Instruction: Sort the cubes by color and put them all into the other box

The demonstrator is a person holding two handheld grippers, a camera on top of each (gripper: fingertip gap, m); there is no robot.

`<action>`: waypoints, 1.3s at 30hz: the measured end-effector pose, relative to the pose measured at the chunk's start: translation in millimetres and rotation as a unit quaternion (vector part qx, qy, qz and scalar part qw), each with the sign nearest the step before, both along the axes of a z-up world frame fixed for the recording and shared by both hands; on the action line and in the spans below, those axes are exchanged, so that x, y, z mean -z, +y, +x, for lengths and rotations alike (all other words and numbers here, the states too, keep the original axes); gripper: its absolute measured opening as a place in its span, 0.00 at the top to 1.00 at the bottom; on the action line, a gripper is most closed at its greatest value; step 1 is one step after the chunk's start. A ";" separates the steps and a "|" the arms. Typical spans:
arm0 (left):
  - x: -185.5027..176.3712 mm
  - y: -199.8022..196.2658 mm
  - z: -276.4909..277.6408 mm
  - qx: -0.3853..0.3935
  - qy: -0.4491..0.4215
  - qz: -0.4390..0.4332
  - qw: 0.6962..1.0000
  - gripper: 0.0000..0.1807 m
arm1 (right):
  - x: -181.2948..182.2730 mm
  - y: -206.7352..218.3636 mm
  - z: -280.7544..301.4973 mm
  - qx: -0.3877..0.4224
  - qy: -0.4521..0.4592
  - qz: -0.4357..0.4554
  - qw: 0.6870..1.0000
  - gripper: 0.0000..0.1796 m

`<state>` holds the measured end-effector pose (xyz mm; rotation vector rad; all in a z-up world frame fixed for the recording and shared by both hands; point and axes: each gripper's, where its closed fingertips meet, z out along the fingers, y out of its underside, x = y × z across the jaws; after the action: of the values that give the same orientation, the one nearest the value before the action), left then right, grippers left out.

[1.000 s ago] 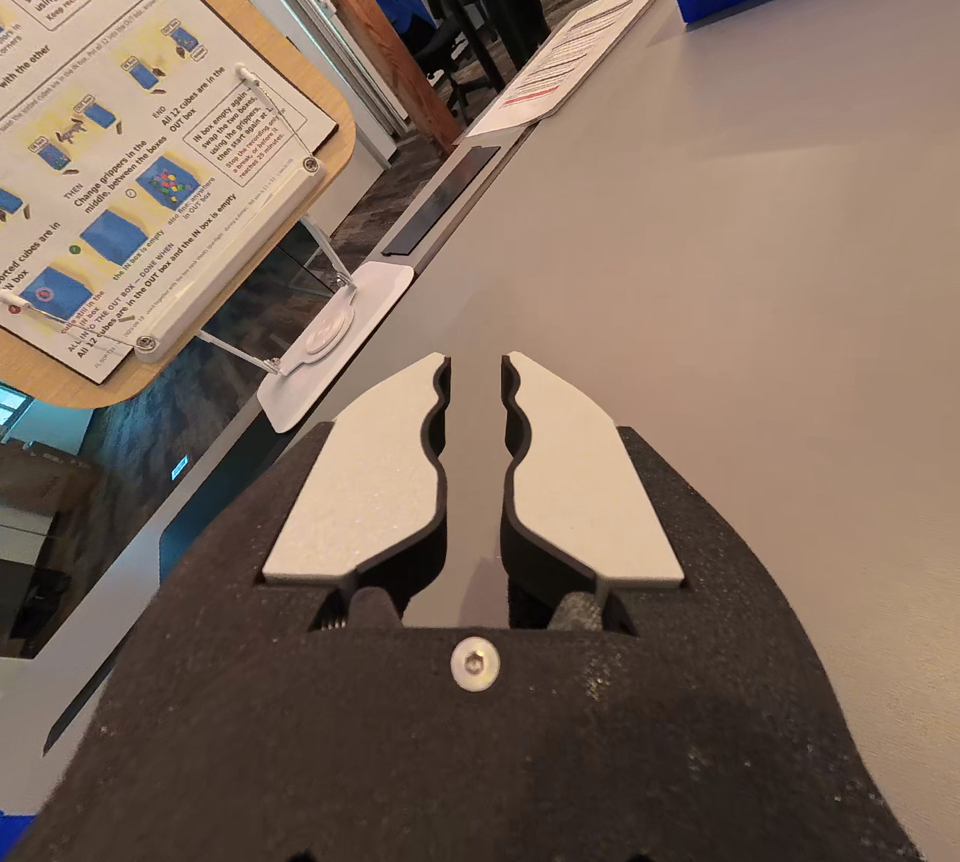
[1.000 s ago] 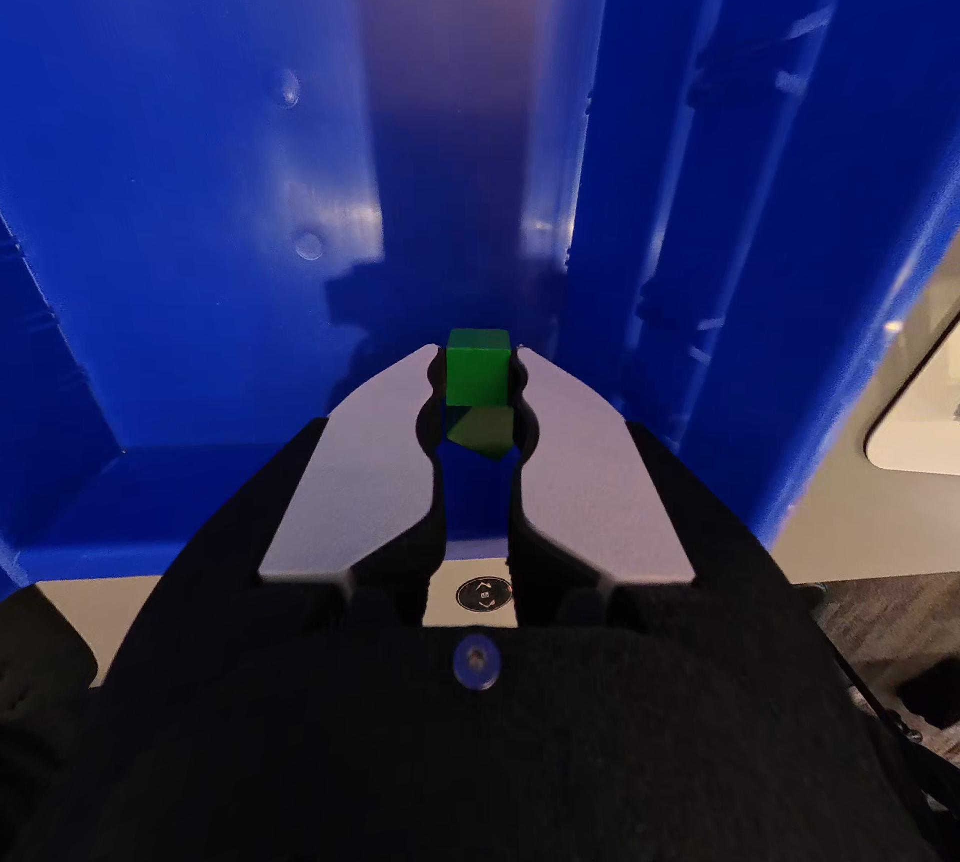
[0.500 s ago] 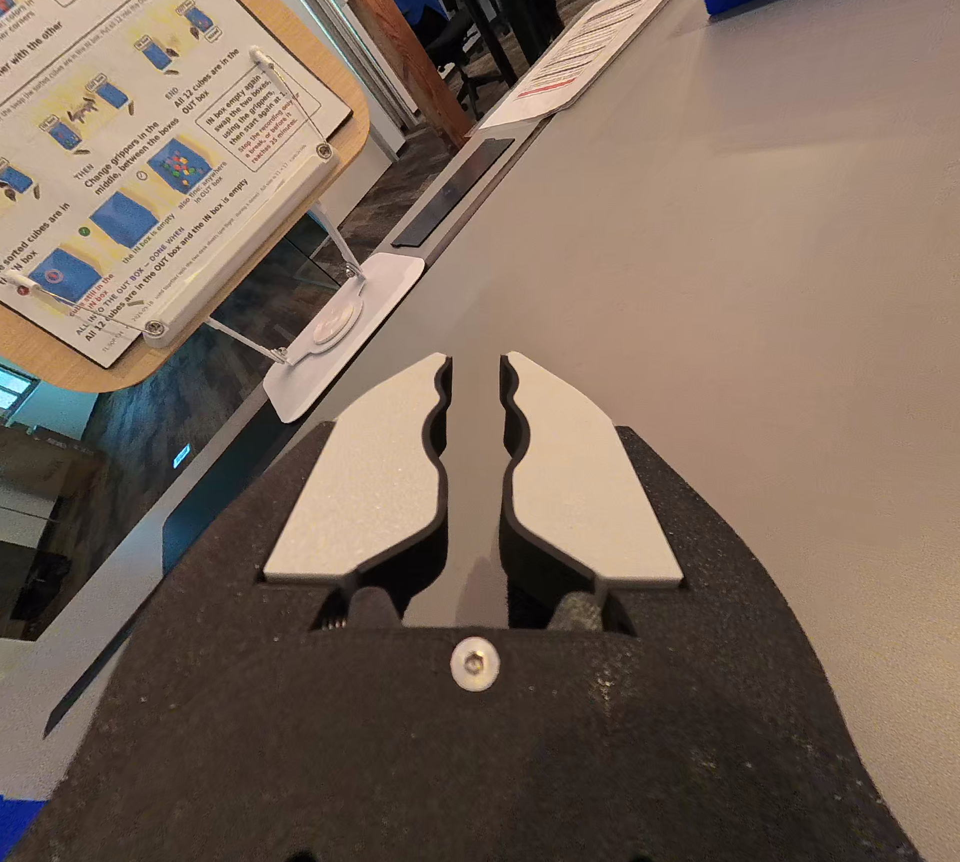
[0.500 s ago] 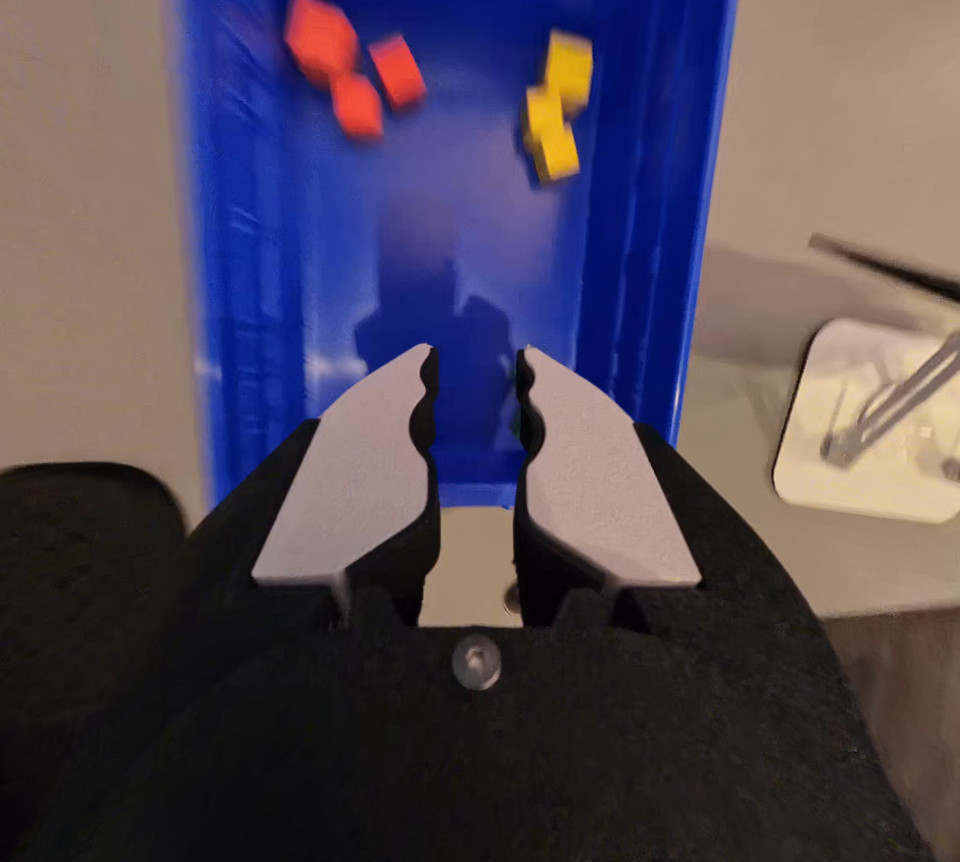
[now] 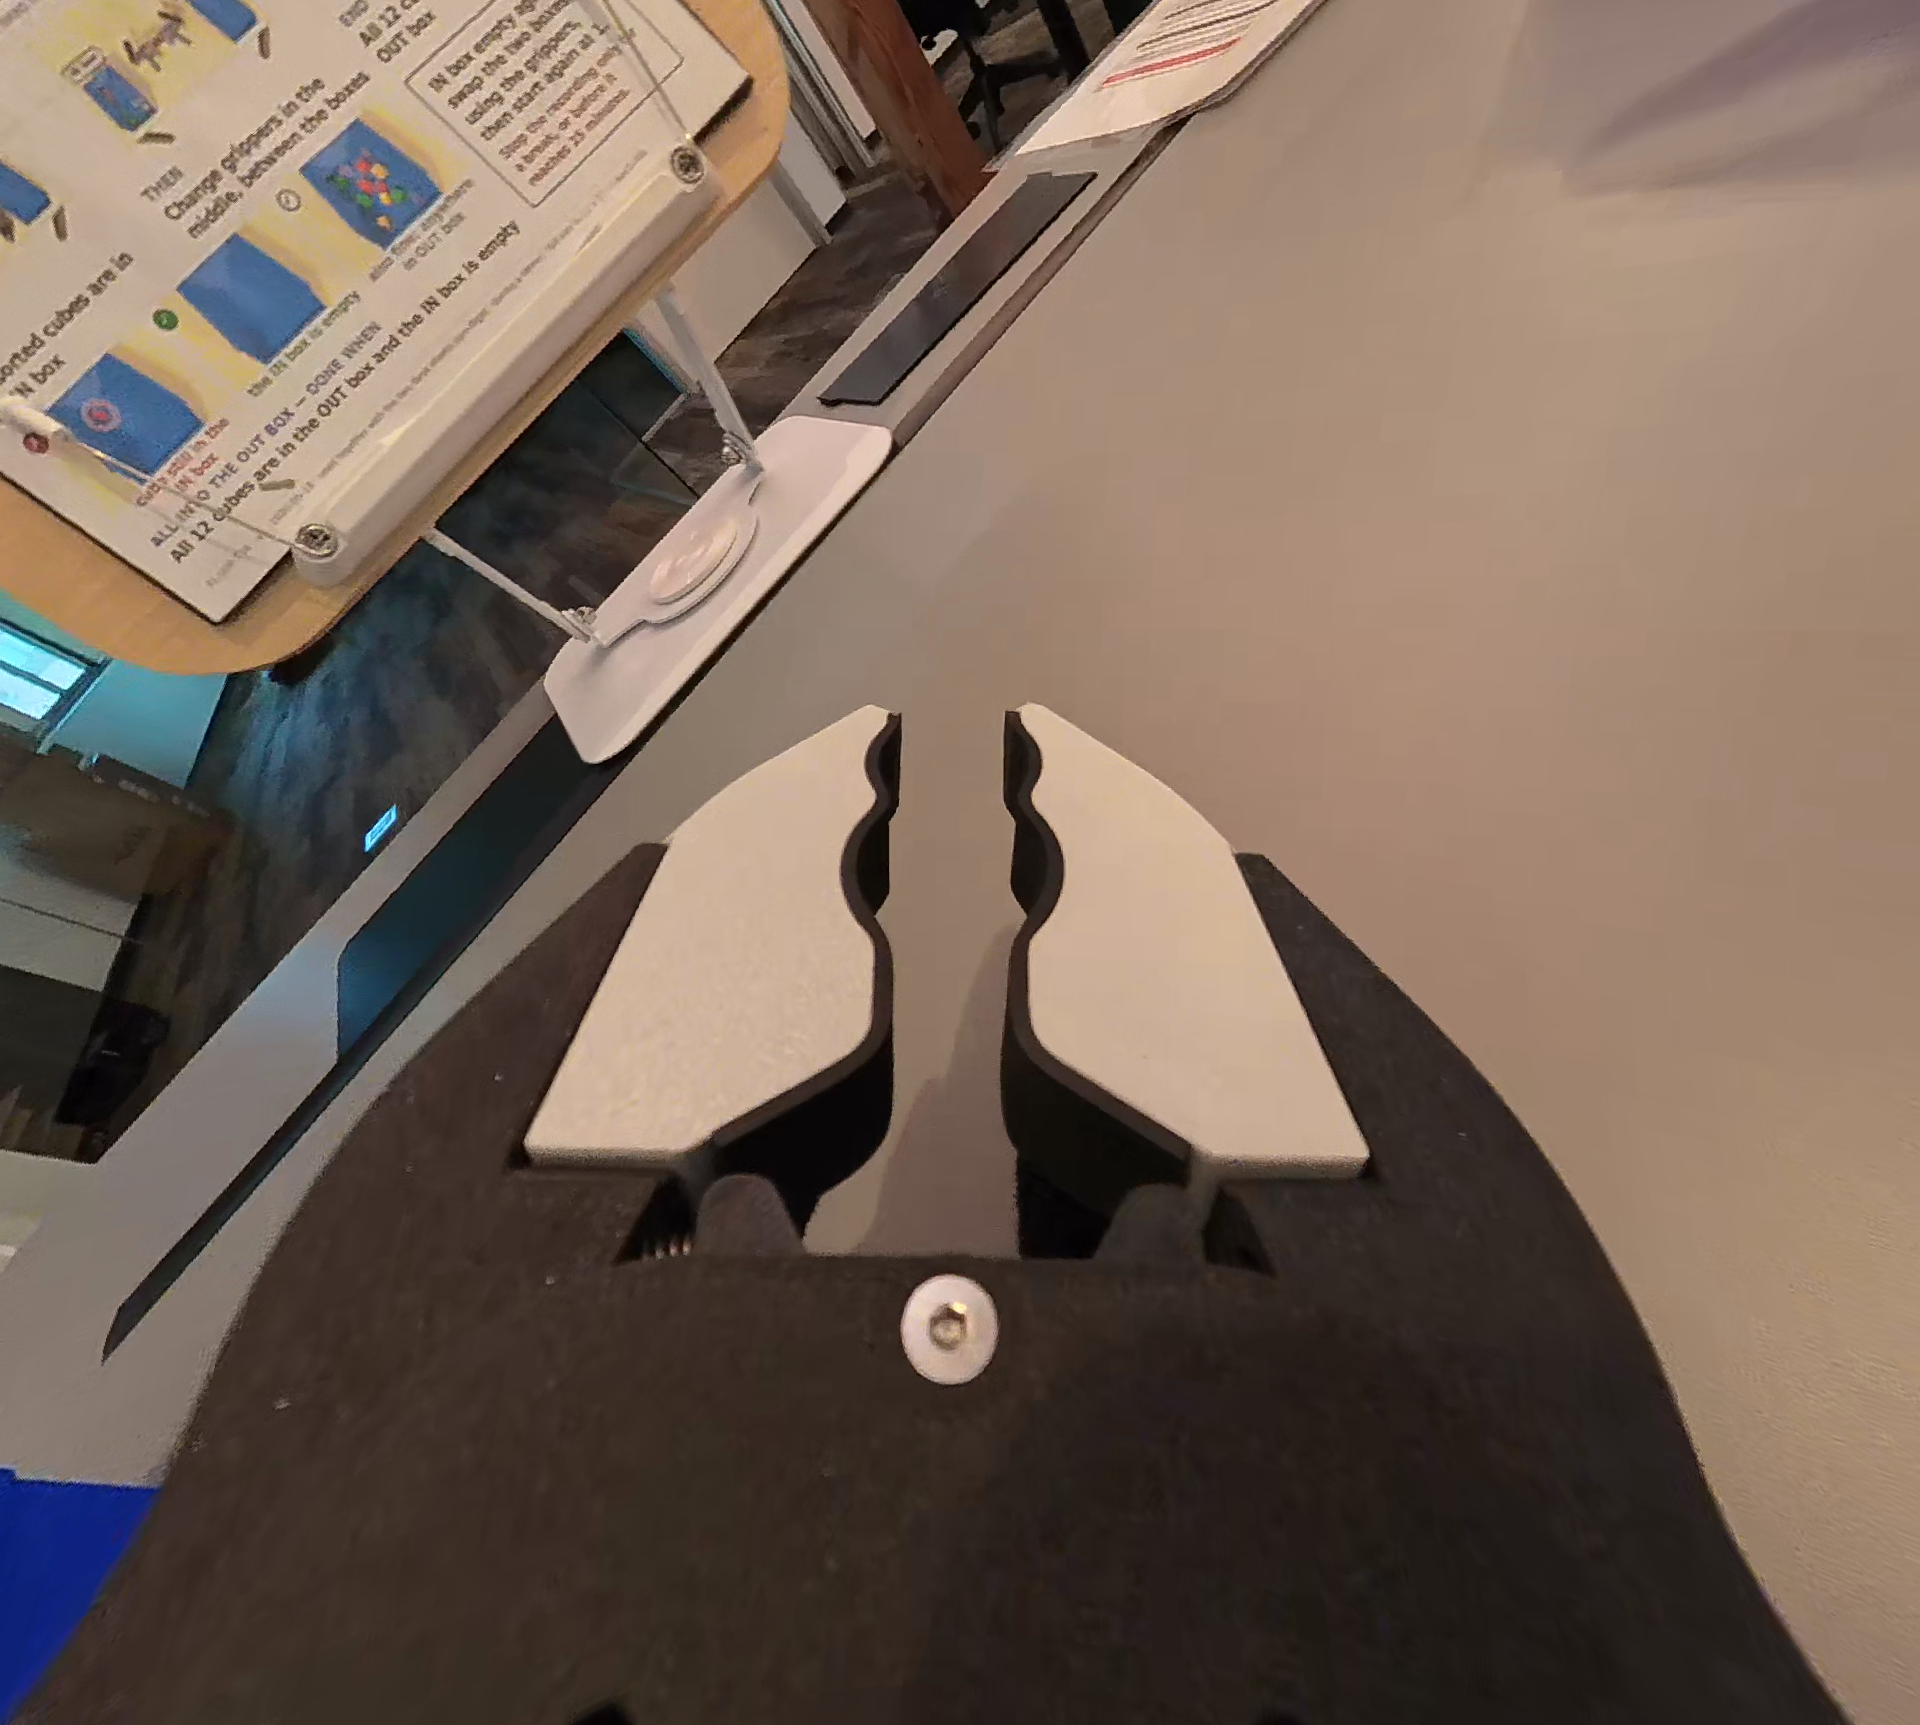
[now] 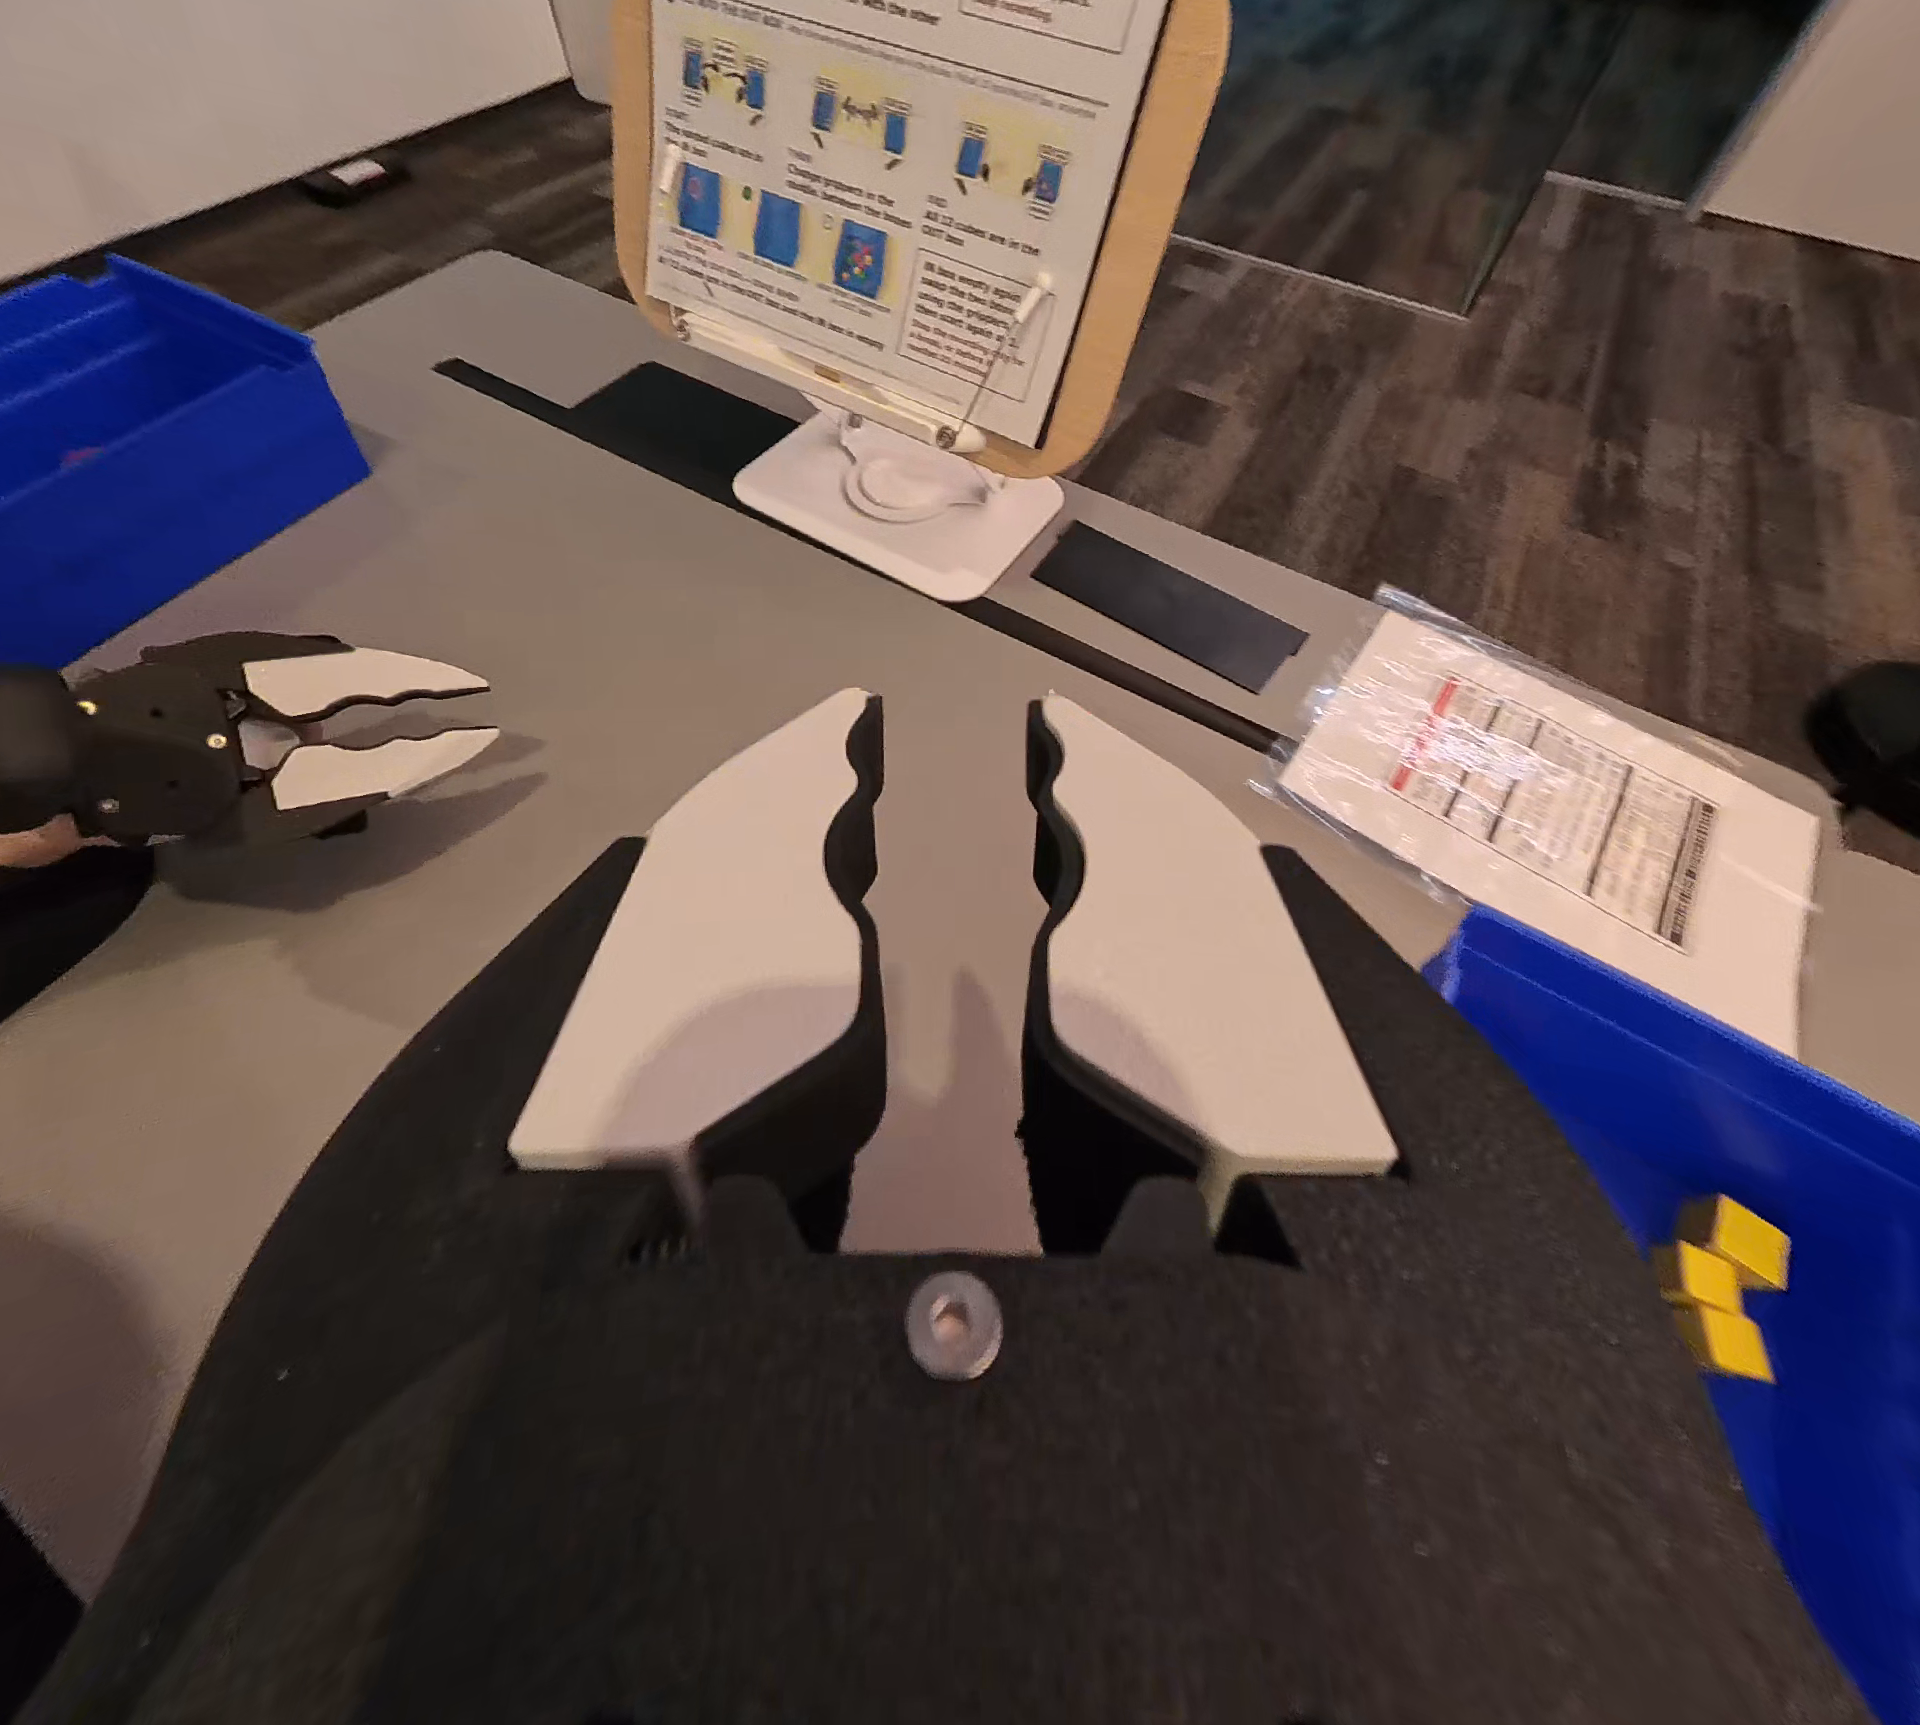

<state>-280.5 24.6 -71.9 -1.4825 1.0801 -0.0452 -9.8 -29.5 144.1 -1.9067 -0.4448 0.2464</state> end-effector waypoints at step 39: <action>45.4 53.2 -439.5 -0.176 0.345 -0.363 0.848 0.79 | 77.1 23.3 -2.7 -0.033 0.008 -0.140 0.990 0.87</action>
<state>-720.0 77.8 -117.4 -2.4873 1.4154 0.4145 -12.5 -6.2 67.1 -2.1651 -0.4824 0.3832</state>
